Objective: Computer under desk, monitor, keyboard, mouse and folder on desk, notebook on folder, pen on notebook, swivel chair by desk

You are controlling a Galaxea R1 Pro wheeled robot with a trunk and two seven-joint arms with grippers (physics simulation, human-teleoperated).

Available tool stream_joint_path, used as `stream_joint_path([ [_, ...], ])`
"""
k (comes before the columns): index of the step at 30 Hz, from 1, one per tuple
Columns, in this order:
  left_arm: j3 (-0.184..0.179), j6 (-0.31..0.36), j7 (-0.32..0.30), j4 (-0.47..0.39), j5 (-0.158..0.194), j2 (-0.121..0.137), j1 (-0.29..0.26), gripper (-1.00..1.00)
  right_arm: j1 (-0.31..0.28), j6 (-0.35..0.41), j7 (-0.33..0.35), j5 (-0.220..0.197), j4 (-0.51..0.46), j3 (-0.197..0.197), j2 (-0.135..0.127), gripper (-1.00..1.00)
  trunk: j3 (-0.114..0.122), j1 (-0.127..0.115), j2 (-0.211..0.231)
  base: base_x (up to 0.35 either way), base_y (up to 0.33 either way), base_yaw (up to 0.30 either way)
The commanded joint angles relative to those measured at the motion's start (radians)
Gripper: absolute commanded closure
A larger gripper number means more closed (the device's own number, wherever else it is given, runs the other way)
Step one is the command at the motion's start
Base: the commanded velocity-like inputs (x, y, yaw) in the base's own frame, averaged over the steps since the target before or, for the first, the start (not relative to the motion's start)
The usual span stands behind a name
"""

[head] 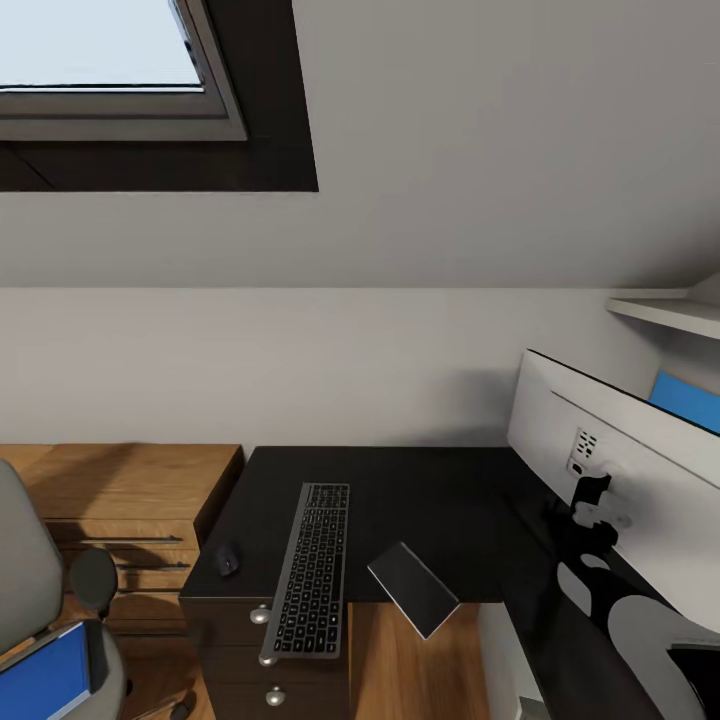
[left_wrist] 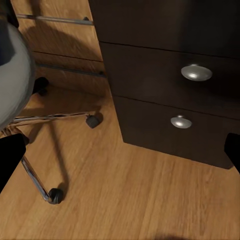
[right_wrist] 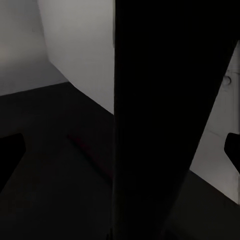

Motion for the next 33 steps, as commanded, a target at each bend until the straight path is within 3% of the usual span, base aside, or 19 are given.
stream_joint_path([
  [1, -0.009, -0.003, 0.007, -0.001, 0.006, 0.001, -0.001, -1.00, -0.001, -0.003, -0.001, -0.013, 0.001, 0.002, -0.001, -1.00, -0.002, 0.000, -0.001, 0.000, 0.000, 0.000],
  [9, -0.009, -0.003, 0.007, -0.001, 0.006, 0.001, -0.001, -1.00, -0.001, 0.000, 0.000, -0.043, 0.001, 0.003, -0.010, -1.00, -0.002, 0.000, -0.001, 0.000, 0.000, 0.000],
  [33, -0.009, -0.003, 0.007, -0.001, 0.008, 0.001, -0.001, -1.00, -0.001, 0.009, 0.000, -0.049, 0.001, 0.002, -0.019, -1.00, -0.002, 0.000, -0.001, 0.018, 0.000, 0.000],
])
